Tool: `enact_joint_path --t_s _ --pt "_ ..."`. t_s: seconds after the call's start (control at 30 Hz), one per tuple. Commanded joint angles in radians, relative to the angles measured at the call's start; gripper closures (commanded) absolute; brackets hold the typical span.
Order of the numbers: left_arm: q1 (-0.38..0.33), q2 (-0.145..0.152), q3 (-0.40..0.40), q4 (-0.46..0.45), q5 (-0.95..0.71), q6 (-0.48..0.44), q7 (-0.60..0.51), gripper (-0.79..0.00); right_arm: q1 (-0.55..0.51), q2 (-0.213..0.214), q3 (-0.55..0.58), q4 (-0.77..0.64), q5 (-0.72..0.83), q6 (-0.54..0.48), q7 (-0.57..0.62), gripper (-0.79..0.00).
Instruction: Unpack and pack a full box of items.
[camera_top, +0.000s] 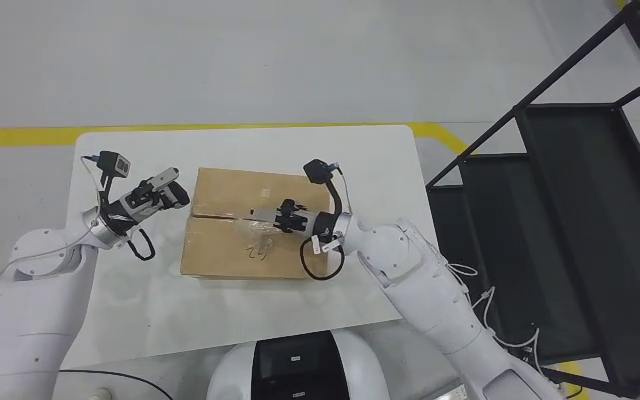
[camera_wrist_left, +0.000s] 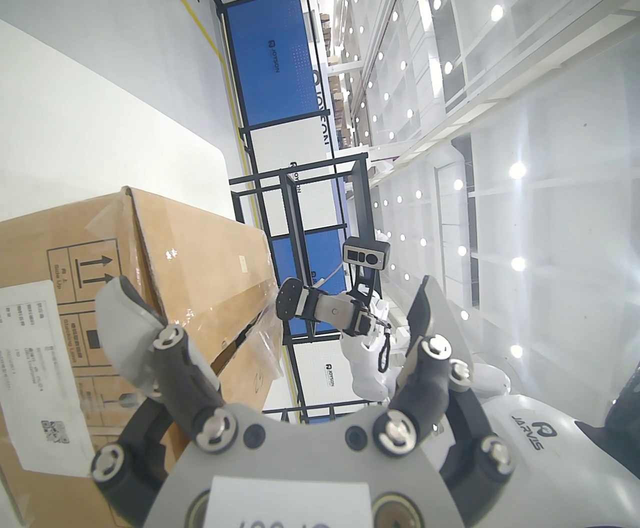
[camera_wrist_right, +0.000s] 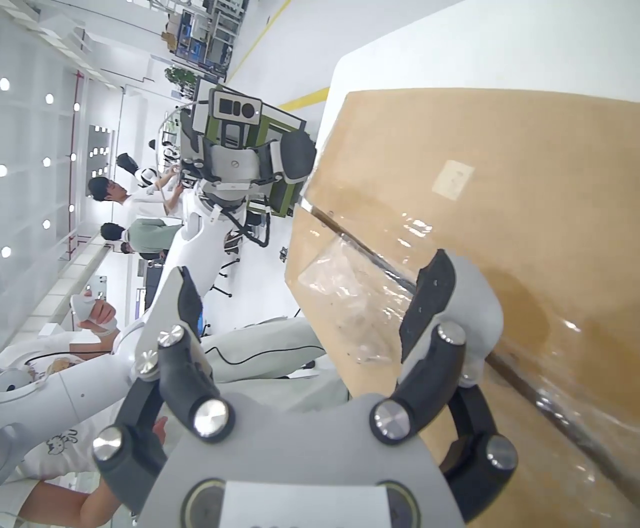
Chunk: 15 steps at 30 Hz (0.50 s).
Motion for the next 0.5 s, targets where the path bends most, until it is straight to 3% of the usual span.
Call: enact_joint_path --t_s 0.0,0.17,0.3,0.47 --pt "0.002 0.000 -0.002 -0.001 0.000 -0.002 0.002 -0.785 -0.003 0.004 0.009 0.000 -0.016 -0.003 0.016 -0.785" --pt "0.011 0.002 -0.010 -0.009 0.004 0.001 0.007 -0.785 -0.009 0.009 0.010 0.004 0.010 0.049 0.076 -0.785" --pt "0.015 0.002 -0.013 -0.017 0.007 0.006 0.009 -0.785 0.005 -0.005 -0.020 0.041 0.103 0.092 0.032 -0.785" --pt "0.023 0.005 -0.022 -0.028 0.013 0.011 0.011 -0.785 0.044 -0.023 -0.082 0.076 0.152 0.069 -0.003 -0.785"
